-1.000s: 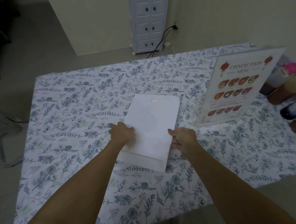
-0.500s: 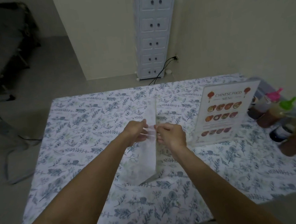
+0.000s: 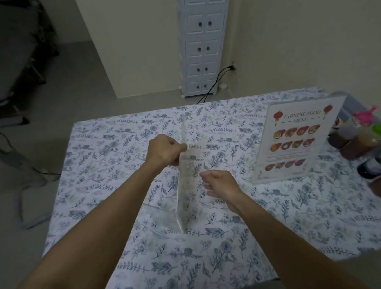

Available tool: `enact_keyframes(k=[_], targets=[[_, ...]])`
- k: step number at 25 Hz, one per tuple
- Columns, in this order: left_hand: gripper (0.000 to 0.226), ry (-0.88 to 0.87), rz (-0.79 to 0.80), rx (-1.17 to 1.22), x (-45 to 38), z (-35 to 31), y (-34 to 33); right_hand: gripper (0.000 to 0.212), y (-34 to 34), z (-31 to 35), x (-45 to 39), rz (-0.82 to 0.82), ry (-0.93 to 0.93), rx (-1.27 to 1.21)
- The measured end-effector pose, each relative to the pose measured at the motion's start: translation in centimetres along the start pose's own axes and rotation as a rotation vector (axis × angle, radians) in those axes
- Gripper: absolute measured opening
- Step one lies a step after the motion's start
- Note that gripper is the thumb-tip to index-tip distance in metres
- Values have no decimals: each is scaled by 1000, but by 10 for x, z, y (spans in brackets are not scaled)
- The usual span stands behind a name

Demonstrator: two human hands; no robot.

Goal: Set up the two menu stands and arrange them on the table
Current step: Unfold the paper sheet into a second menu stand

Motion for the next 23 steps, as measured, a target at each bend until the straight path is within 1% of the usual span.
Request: enact_keyframes(k=[3,4,6,7,9,11,13,15,17,19,21,23], targets=[[14,18,-18,117,-2,11,20,42,4,-3,-8,-2,-43,45],[13,37,-7,189,-2,17,26,41,5,-2,-10,3,-47,46],[9,81,11,328,0,30,33,25,8,3,-14,25,-41,61],[9,94,22,380,2,36,35,22,10,5,-16,36,-43,75],[13,106,48,462,5,47,35,24,17,10,-21,12,-47,82],[12,114,55,530,9,59,34,23,28,16,-24,-59,-23,111],[12,113,44,577,14,71,34,27,38,25,-27,-137,34,181],[13,100,10,601,18,80,35,26,44,32,-29,-195,93,217],[12,83,-61,597,21,85,36,25,46,35,-30,-225,141,186],[14,57,-128,530,24,90,37,24,46,37,-28,-248,195,168],[16,49,-162,447,28,95,34,22,44,38,-26,-280,261,189],[23,65,-189,437,33,103,30,19,42,37,-23,-302,318,193]])
Point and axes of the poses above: each hand's wrist, its own x-axis away from the middle knuckle, its own y-axis out of the back of the hand, z = x × y, the point moved 7 cm from there along -x, towards the middle knuckle, and after that the axes turned 4 degrees about -x, right-handed, at the moved point
